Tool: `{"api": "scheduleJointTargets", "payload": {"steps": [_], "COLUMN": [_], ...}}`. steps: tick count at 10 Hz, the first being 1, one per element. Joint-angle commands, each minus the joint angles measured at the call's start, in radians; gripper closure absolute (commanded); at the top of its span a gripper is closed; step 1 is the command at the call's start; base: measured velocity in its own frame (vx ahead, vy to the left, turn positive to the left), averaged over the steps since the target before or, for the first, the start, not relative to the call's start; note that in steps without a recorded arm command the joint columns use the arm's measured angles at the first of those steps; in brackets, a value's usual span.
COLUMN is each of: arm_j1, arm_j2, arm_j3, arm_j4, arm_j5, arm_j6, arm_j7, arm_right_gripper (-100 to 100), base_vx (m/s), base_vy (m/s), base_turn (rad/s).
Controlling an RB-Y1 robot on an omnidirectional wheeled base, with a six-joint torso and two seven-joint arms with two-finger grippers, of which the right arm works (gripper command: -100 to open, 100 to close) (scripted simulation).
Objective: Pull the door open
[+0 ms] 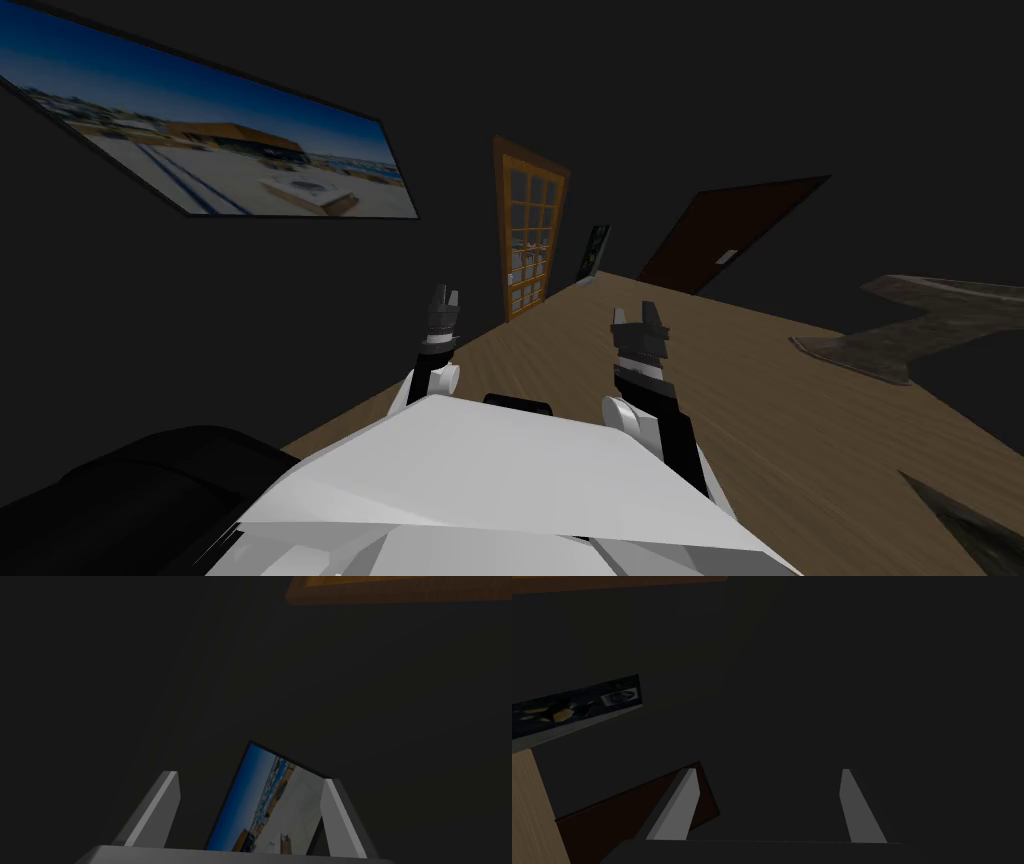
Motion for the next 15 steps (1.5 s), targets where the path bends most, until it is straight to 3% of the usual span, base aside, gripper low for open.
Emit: {"api": "scheduleJointTargets", "payload": {"steps": [1,15], "arm_j1": [-0.008,-0.069], "arm_j2": [-0.012,-0.070], "arm_j3": [0.000,0.003], "arm_j4": [0.029,0.259], "arm_j5": [-0.004,-0.039], "arm_j6": [-0.009,-0.079], "arm_j7": [0.035,0.308], "arm_right_gripper": [-100,-100], "base_vx": [0.060,0.093], "base_vy": [-0.026,-0.018], "base_turn": [0.137,0.125]}}
